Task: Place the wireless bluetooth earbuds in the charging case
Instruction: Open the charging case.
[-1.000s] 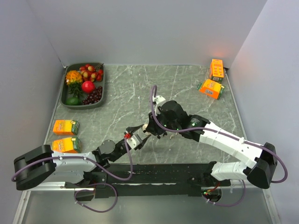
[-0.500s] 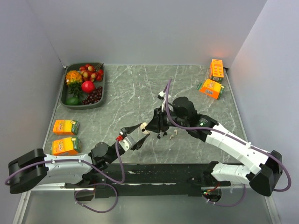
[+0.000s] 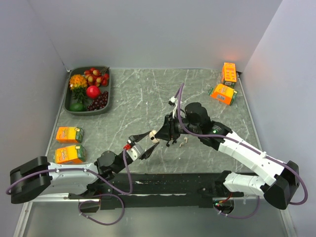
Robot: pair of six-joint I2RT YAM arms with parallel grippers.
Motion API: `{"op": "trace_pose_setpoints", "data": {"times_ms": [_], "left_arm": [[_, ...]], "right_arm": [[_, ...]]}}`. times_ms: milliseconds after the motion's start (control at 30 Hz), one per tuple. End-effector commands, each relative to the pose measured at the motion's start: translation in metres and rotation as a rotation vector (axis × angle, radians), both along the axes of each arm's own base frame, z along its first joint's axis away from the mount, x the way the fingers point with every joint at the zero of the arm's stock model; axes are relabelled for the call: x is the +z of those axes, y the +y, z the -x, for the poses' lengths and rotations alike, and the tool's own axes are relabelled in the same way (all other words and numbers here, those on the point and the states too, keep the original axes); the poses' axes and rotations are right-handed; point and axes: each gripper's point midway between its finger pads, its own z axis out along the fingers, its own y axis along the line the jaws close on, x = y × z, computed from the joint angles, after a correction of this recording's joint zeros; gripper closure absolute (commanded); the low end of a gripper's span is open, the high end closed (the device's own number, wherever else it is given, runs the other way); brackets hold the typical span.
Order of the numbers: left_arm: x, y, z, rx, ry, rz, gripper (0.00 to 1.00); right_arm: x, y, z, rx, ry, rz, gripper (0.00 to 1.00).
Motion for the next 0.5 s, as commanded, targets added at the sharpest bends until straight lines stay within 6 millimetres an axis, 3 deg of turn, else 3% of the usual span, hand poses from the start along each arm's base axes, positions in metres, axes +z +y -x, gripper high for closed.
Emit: {"op": "trace_pose_setpoints", "data": {"times_ms": [0, 233, 467], "left_arm": [[0.009, 0.004, -0.009, 0.061, -0.004, 0.025, 0.99], [0.01, 0.01, -0.008, 0.066, -0.011, 0.052, 0.99], [0.013, 0.016, -0.006, 0.075, -0.016, 0.071, 0.99]], "right_arm": [[0.023, -0.007, -0.006, -0.027, -0.074, -0.027, 0.85], [0.026, -0.007, -0.006, -0.026, -0.058, -0.059, 0.87], [0.032, -0.006, -0.005, -0.011, -0.035, -0.107, 0.75]]}}
